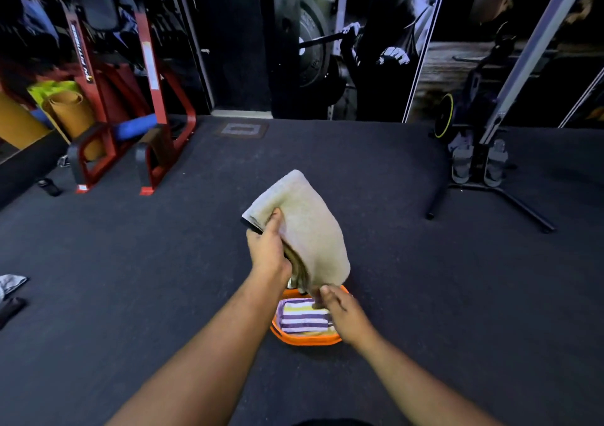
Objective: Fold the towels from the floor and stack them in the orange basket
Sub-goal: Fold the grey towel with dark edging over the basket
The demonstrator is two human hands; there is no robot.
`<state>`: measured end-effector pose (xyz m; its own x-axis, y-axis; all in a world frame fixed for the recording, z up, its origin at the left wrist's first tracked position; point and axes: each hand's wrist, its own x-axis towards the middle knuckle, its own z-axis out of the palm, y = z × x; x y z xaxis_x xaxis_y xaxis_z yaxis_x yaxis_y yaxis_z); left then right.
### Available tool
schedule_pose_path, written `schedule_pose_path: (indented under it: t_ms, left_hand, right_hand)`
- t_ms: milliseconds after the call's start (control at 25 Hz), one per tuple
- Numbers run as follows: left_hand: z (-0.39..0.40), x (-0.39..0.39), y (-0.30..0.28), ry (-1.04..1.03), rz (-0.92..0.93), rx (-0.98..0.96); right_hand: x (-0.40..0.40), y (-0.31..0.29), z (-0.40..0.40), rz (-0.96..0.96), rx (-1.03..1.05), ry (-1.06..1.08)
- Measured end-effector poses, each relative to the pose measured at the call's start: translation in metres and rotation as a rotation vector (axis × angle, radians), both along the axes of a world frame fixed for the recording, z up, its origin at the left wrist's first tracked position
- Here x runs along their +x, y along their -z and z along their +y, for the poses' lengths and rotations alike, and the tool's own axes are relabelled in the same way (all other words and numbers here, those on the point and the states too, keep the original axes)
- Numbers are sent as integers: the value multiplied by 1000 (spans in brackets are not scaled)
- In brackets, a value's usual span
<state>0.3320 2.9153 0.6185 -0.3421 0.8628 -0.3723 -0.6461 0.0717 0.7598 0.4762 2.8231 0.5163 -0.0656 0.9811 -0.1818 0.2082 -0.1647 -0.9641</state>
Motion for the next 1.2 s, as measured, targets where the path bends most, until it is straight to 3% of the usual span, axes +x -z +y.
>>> schedule_pose_path:
  t_ms: [120,240,440,680,800,1000,1200]
  left_hand:
    - [-8,19,2,36,-87,52]
    - [-16,37,20,45,-165,17]
    - [-15,45,62,33,-237,-84]
    - [13,49,80,201,-266,-188]
    - [53,40,112,204,-261,-238]
    - [119,-16,218,206,-180,-381]
    - [153,-27,379,140,-146,-621]
  right_hand:
    - [26,5,19,203,-246,343]
    - [47,-5,41,576,-518,540]
    - [77,-7,53,809,-403,582]
    - [68,42,85,776,-676,404]
    - [54,64,127,857,-613,558]
    - [64,131,208,562,-516,714]
    - [73,276,258,309,-560,669]
